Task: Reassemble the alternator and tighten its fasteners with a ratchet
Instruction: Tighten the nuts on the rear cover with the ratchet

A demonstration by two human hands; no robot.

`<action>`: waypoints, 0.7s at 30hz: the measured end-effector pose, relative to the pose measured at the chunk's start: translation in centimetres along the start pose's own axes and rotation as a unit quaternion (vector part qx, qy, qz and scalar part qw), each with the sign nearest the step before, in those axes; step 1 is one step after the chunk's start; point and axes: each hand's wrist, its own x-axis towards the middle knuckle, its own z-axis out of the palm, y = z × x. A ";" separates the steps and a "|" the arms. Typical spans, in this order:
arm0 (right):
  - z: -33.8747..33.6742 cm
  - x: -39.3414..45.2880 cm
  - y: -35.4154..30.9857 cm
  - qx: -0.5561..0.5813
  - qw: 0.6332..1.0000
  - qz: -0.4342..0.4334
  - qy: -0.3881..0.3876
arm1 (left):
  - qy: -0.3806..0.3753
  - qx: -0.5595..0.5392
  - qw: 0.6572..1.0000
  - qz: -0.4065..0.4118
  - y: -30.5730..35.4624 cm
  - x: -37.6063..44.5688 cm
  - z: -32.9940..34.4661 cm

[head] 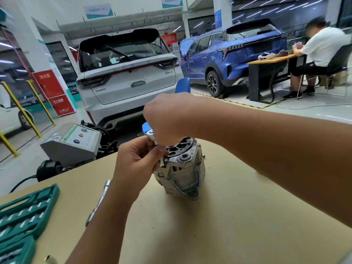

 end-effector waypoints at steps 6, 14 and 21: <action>-1.1 0.1 0.2 -0.033 0.997 -0.013 -0.074 | 0.029 -0.021 0.999 -0.006 -0.1 0.0 0.4; -1.3 -0.1 0.4 0.083 0.991 0.004 -0.103 | 0.032 -0.005 0.999 0.017 -0.4 0.0 0.0; -0.8 0.3 0.4 0.094 0.991 -0.001 -0.091 | 0.033 -0.004 0.999 0.019 -0.6 0.1 0.1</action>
